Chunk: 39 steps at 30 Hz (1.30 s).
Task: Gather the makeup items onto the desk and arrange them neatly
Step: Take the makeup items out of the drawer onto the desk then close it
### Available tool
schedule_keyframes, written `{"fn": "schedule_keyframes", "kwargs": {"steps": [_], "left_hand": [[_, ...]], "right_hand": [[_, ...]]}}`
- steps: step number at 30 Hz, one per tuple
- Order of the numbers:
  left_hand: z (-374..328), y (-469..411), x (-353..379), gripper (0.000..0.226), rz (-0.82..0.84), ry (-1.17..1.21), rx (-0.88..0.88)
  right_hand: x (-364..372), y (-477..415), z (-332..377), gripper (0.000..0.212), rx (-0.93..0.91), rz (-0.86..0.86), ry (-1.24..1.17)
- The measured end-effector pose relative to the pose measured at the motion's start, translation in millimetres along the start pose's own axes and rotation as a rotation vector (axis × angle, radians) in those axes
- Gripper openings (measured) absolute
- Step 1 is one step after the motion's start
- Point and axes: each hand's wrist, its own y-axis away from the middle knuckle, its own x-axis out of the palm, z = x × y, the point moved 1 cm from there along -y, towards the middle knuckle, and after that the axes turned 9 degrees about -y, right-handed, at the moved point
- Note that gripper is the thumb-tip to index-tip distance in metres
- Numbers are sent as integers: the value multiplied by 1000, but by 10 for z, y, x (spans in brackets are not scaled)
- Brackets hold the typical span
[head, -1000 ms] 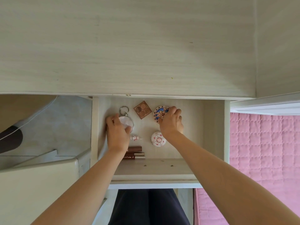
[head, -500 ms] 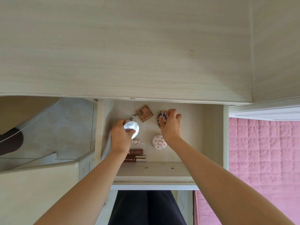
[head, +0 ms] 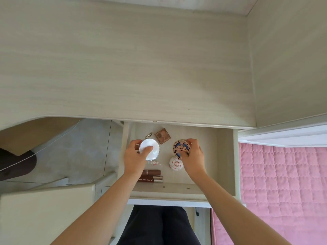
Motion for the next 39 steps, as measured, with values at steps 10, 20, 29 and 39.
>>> {"fn": "schedule_keyframes", "kwargs": {"steps": [10,20,29,39], "left_hand": [[-422,-5,-693,51,35,256,-32],[-1086,-545,-1081,24,-6,443,-19],[-1646,-1413,-965,34,-48,416,-23],[-1875,-2001,-729,38,-47,148,64]], "right_hand": [[-43,304,657,43,-119,-22,-38],[82,-44,1658,43,-234,-60,-140],[266,-886,2247,44,-209,7,-126],[343,-1532,2413,43,-224,45,-70]]}}
